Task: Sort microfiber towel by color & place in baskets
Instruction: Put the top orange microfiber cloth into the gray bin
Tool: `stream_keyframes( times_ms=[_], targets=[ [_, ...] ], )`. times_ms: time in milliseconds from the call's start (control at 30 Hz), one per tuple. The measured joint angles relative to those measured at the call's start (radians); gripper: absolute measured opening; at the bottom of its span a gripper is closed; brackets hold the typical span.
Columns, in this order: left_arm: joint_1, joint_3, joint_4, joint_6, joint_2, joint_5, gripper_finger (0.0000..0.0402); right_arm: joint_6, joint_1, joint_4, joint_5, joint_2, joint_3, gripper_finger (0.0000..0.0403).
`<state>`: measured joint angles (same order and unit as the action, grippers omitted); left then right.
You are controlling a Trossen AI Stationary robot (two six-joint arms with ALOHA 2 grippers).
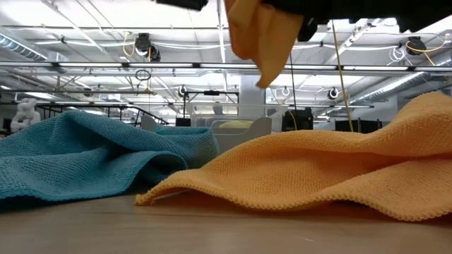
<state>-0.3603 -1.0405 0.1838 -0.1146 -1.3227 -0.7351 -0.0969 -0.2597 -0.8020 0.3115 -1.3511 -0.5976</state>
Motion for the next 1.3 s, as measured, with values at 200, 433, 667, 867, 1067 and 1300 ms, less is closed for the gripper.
stream_keyframes(
  times_ms=[200,433,667,867,1067,1300],
  targets=[
    [0.000,0.000,0.209,0.159,0.033,-0.089,0.0294,0.002,0.044,-0.165,0.000,-0.153,0.000,0.0004],
    [0.001,0.000,0.432,0.379,0.036,-0.295,0.0294,0.043,0.118,-0.325,-0.003,-0.279,0.000,0.0004],
    [0.032,0.000,0.571,0.524,0.047,-0.368,0.0294,0.143,0.183,-0.383,-0.079,-0.359,-0.003,0.0004],
    [0.042,0.001,0.543,0.468,0.034,-0.303,0.0294,0.156,0.189,-0.376,-0.085,-0.452,-0.069,0.0004],
    [0.042,0.001,0.461,0.396,0.028,-0.246,0.0294,0.152,0.191,-0.256,-0.081,-0.548,-0.159,0.0004],
    [0.046,0.062,0.254,0.178,0.029,-0.066,0.0294,0.189,0.202,-0.098,-0.077,-0.584,-0.221,0.0004]
  ],
)
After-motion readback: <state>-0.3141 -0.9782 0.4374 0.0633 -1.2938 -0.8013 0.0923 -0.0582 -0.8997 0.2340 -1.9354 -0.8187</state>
